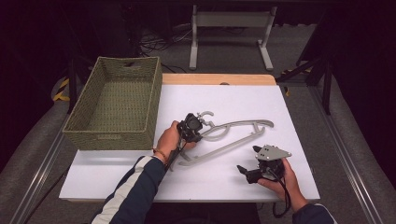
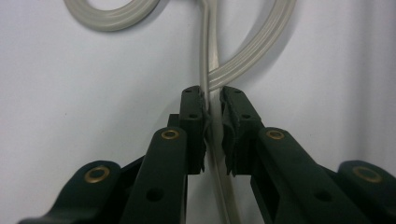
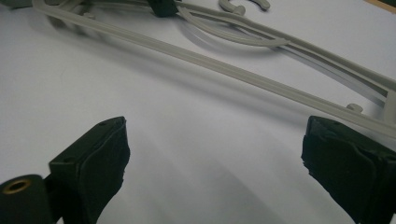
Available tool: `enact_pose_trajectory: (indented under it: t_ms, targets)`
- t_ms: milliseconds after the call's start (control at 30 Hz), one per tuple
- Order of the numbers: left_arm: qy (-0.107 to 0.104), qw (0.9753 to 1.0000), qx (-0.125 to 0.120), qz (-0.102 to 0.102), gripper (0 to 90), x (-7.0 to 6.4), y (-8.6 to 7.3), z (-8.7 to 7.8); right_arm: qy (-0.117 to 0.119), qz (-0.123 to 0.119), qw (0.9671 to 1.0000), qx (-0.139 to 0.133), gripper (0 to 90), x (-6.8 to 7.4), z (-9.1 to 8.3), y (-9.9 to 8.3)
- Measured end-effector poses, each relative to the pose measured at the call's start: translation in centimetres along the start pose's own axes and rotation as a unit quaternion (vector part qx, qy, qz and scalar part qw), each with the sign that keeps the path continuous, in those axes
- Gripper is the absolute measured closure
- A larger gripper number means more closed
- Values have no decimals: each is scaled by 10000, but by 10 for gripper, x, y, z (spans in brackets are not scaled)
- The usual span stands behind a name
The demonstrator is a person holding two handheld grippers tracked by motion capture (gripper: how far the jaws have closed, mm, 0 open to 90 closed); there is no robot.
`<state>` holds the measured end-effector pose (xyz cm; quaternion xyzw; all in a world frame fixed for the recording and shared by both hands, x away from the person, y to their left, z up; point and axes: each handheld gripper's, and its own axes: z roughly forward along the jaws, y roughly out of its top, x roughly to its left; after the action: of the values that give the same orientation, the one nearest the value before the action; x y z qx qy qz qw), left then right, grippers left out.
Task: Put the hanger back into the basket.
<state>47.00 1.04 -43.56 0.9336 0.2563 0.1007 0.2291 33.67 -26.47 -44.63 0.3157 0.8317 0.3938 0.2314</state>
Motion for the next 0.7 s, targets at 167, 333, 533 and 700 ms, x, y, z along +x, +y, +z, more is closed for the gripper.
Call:
enact_pose_trajectory:
  t_ms: [167, 333, 533, 700]
  targets:
    - [-1, 9998, -201, -15, 814, 0, -4, 0, -60, 37, 10000, 12, 80, -3, -2, -3]
    - [169, 9981, -569, -144, 815, -2, -9, 0, -91, 75, 9999, -62, 81, -4, -3, -1]
    - [456, 9946, -922, -140, 815, -3, -8, -9, -99, 82, 9999, -43, 81, -5, -3, -3]
    - [546, 9909, -1218, -149, 815, -7, -8, -21, -111, 89, 9999, -58, 81, -5, -4, -2]
